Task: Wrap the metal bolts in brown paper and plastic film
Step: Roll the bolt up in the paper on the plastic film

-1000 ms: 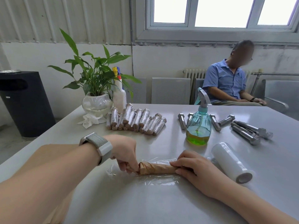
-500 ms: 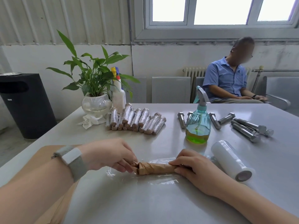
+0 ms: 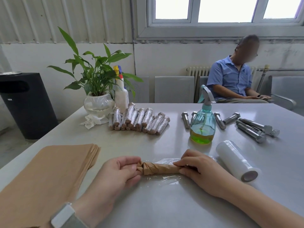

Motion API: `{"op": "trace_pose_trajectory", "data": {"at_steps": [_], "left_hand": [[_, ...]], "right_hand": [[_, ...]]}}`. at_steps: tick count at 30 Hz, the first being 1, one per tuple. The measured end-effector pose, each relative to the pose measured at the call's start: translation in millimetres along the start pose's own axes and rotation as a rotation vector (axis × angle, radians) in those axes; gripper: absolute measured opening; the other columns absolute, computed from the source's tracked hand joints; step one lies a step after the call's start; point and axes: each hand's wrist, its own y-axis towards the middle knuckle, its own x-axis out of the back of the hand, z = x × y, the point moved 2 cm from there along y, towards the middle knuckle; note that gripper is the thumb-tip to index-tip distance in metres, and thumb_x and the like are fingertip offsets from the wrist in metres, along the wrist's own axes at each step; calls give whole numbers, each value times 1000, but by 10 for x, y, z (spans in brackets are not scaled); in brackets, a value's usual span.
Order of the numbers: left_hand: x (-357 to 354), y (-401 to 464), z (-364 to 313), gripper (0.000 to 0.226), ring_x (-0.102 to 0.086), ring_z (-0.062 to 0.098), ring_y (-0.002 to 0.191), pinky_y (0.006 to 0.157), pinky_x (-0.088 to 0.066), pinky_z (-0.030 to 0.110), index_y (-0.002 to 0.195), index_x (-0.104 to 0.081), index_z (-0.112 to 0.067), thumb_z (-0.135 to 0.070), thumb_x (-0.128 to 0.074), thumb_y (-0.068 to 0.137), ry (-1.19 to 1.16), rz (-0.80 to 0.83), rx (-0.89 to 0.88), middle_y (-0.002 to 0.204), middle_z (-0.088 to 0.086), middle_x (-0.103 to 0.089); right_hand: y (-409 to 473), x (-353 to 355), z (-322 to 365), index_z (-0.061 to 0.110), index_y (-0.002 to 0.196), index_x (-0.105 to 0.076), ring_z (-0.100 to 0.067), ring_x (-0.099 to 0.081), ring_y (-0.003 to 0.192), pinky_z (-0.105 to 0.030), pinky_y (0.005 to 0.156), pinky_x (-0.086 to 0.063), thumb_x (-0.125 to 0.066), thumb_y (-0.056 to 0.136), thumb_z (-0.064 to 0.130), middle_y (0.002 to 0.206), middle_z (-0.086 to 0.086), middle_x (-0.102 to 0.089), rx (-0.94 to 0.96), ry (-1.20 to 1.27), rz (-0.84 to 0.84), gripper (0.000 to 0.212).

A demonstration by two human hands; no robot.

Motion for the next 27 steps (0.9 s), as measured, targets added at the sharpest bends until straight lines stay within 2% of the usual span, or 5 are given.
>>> {"op": "trace_pose_trajectory", "data": {"at_steps": [7,11,15,20,27], "left_hand": [[-230,-138,101,68,-46,14,134,116,-31,33,152,-27,-15,8,-41,90,271,29,-112,148,3,-46],[-377,-182,99,66,-54,21,122,94,-44,32,153,-16,-25,-22,-37,90,1276,-14,-386,147,-4,-47],[-657,-249,143,58,-70,36,97,69,-58,36,120,-62,13,-5,-26,78,1799,-89,-579,122,36,-59],[-834,-137,248,65,-12,60,139,111,-22,54,140,29,6,-15,-20,102,1929,-16,-362,145,51,9],[-234,47,-258,43,-68,22,98,80,-53,36,143,-37,-26,-18,-37,101,1037,-41,-430,112,6,-68]], "right_hand": [[-2,-11,-5,20,112,-73,11,-48,87,-3,82,-33,-66,93,19,97,13,-56,6,9,-5,21],[-3,-3,-13,20,112,-73,6,-50,88,-4,82,-33,-66,93,19,97,13,-57,5,5,-7,20],[0,-3,-14,20,113,-73,1,-52,91,-4,82,-33,-64,94,20,99,10,-59,2,-4,-6,21],[0,-3,-4,20,113,-73,5,-50,87,-3,82,-33,-64,94,19,98,11,-58,6,4,-1,21],[-13,4,1,21,115,-73,0,-52,94,-3,85,-31,-62,95,22,99,13,-56,8,-11,-11,22]]}}
